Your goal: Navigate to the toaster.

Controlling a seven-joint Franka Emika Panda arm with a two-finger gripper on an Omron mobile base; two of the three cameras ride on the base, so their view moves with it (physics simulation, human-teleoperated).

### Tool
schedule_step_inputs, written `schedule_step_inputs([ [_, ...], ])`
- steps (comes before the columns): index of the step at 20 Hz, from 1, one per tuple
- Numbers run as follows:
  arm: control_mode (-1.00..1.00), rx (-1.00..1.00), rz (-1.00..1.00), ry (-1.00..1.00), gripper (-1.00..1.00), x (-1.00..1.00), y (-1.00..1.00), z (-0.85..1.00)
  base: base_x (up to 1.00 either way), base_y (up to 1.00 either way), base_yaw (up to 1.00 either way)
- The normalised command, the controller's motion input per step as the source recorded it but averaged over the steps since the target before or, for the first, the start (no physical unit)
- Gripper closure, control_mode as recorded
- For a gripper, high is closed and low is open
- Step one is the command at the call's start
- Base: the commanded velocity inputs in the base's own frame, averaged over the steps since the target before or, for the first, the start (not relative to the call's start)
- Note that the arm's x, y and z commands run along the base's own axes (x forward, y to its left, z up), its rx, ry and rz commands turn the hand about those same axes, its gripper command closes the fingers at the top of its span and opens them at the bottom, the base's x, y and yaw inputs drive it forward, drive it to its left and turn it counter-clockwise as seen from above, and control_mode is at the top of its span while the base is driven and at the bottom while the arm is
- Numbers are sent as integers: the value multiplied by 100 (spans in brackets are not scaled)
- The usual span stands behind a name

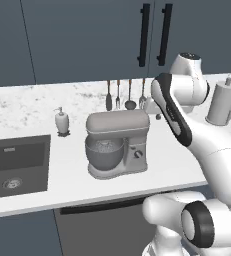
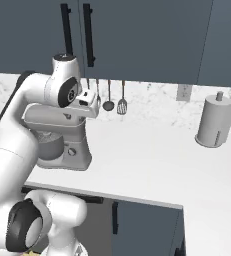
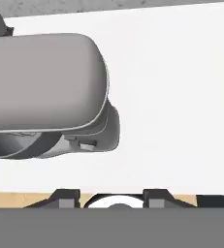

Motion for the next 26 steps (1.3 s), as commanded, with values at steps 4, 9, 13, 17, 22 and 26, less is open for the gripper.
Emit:
schedule_step_inputs([
  [4, -100, 0, 0, 0, -100, -68, -7, -10, 0, 0, 0],
  [9, -100, -4, 0, 0, -100, -90, -2, -50, 0, 0, 0],
  [13, -100, -2, 0, -2, -100, -56, 0, -62, 0, 0, 0],
  [17, 100, 0, 2, 0, -100, -11, 0, -31, -6, 0, 10],
  [22, 100, 0, 0, 0, -100, 0, 0, 0, -16, 10, 57],
  [26, 100, 0, 0, 0, -100, 0, 0, 0, -2, 35, 85],
])
